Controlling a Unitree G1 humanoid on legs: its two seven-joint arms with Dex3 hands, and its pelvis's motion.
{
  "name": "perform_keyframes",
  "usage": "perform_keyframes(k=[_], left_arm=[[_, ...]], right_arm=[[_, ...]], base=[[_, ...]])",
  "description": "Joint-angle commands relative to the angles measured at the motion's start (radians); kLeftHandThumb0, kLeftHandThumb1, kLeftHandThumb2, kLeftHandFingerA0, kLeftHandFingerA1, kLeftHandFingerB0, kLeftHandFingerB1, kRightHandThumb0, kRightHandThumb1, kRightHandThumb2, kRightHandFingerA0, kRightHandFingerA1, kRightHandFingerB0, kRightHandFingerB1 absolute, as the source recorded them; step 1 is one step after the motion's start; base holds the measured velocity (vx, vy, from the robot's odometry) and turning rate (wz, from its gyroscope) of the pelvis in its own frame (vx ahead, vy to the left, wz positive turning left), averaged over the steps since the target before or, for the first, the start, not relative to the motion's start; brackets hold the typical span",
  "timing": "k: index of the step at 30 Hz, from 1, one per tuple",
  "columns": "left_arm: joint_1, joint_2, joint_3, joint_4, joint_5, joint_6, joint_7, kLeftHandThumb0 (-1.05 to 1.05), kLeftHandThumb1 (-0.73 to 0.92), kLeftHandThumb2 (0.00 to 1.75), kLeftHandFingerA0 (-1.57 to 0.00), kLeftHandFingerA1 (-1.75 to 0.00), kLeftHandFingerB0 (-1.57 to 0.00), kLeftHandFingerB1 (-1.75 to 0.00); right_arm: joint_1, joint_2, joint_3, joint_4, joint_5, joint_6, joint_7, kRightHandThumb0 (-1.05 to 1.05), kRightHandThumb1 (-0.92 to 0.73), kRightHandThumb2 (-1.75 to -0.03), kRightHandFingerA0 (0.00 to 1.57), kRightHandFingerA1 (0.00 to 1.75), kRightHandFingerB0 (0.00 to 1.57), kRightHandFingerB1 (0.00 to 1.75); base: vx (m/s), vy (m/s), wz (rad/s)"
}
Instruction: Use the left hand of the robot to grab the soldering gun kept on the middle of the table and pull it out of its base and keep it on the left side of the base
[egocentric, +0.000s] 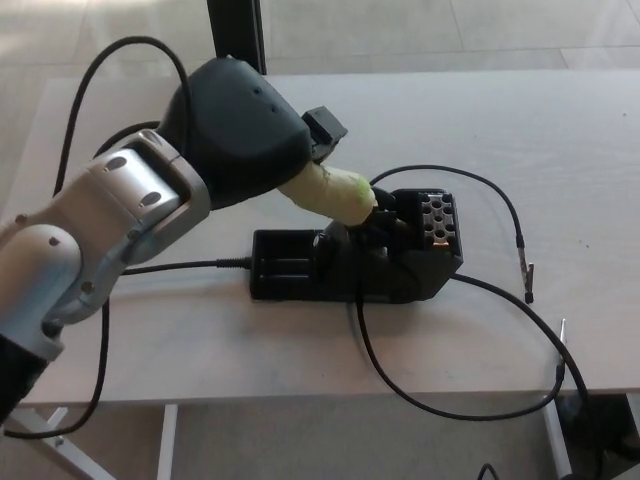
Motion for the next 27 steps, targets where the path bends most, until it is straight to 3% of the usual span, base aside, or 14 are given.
perform_keyframes(k=[1, 3, 6, 15, 16, 17, 18, 19, 23, 25, 26, 27], left_arm=[[0.090, -0.034, 0.134, 0.145, -0.101, -0.019, 0.338, -0.16, 0.43, 1.19, -0.98, -1.75, -0.78, -1.46], [0.107, -0.067, 0.161, 0.148, -0.124, 0.022, 0.319, -0.16, 0.50, 1.11, -0.98, -1.75, -0.78, -1.36], [0.131, -0.108, 0.194, 0.144, -0.138, 0.091, 0.261, -0.18, 0.58, 1.03, -0.93, -1.75, -0.71, -1.46], [0.124, -0.070, 0.204, 0.181, -0.113, -0.006, 0.290, -0.19, 0.52, 1.11, -0.96, -1.75, -0.76, -1.45], [0.114, -0.038, 0.210, 0.189, -0.119, -0.041, 0.305, -0.29, 0.47, 1.15, -1.28, -1.44, -0.96, -1.23], [0.110, -0.025, 0.210, 0.193, -0.122, -0.054, 0.313, -0.29, 0.47, 1.15, -1.28, -1.44, -0.96, -1.23], [0.103, -0.008, 0.203, 0.198, -0.110, -0.068, 0.331, -0.30, 0.45, 1.16, -1.29, -1.45, -0.97, -1.24], [0.098, 0.004, 0.201, 0.199, -0.104, -0.077, 0.340, -0.22, 0.46, 1.15, -1.03, -1.75, -0.78, -1.50], [0.084, 0.038, 0.197, 0.199, -0.110, -0.101, 0.335, -0.21, 0.45, 1.16, -1.04, -1.75, -0.80, -1.43], [0.075, 0.073, 0.202, 0.192, -0.107, -0.121, 0.335, -0.23, 0.44, 1.10, -1.04, -1.75, -0.80, -1.48], [0.072, 0.086, 0.204, 0.190, -0.110, -0.131, 0.339, -0.23, 0.45, 1.08, -1.04, -1.75, -0.83, -1.19], [0.069, 0.101, 0.204, 0.180, -0.108, -0.131, 0.322, -0.23, 0.45, 1.01, -1.03, -1.75, -0.80, -1.23]], right_arm=[[-0.025, -0.042, -0.015, 0.011, 0.009, 0.002, -0.024, -0.67, -0.74, -0.62, 0.77, 0.65, 0.61, 0.46], [-0.025, -0.043, -0.022, 0.011, 0.015, -0.001, -0.024, -0.68, -0.76, -0.63, 0.77, 0.67, 0.60, 0.46], [-0.026, -0.041, -0.019, 0.012, 0.009, -0.005, -0.032, -0.73, -0.79, -0.63, 0.76, 0.68, 0.59, 0.46], [-0.028, -0.041, -0.037, 0.021, 0.013, 0.009, -0.072, -0.89, -0.91, -0.67, 0.85, 0.66, 0.66, 0.48], [-0.032, -0.038, -0.044, 0.027, 0.018, 0.007, -0.084, -0.92, -0.76, -1.26, 0.88, 0.71, 0.64, 0.62], [-0.033, -0.036, -0.047, 0.029, 0.019, 0.004, -0.088, -0.92, -0.76, -1.26, 0.88, 0.71, 0.64, 0.62], [-0.032, -0.034, -0.054, 0.029, 0.024, -0.002, -0.089, -1.01, -0.92, -0.76, 0.94, 0.67, 0.67, 0.51], [-0.033, -0.033, -0.058, 0.030, 0.025, -0.002, -0.093, -1.01, -0.92, -0.76, 0.97, 0.67, 0.69, 0.50], [-0.031, -0.028, -0.081, 0.033, 0.035, 0.000, -0.112, -1.05, -0.92, -0.70, 1.00, 0.67, 0.76, 0.52], [-0.026, -0.025, -0.096, 0.033, 0.044, -0.016, -0.122, -1.05, -0.92, -0.77, 1.03, 0.70, 0.77, 0.55], [-0.026, -0.025, -0.094, 0.033, 0.039, -0.015, -0.127, -1.05, -0.92, -0.78, 1.04, 0.70, 0.78, 0.54], [-0.027, -0.025, -0.091, 0.033, 0.034, -0.016, -0.129, -1.05, -0.92, -0.79, 1.04, 0.70, 0.78, 0.54]], base=[[0.00, 0.000, 0.00], [0.00, 0.000, 0.00], [0.00, 0.000, 0.00], [0.00, 0.000, 0.00], [0.00, 0.000, 0.00], [0.00, 0.000, 0.00], [0.00, 0.000, 0.00], [0.00, 0.000, 0.00], [0.00, 0.000, 0.00], [0.00, 0.000, 0.00], [0.00, 0.000, 0.00], [0.00, 0.000, 0.00]])
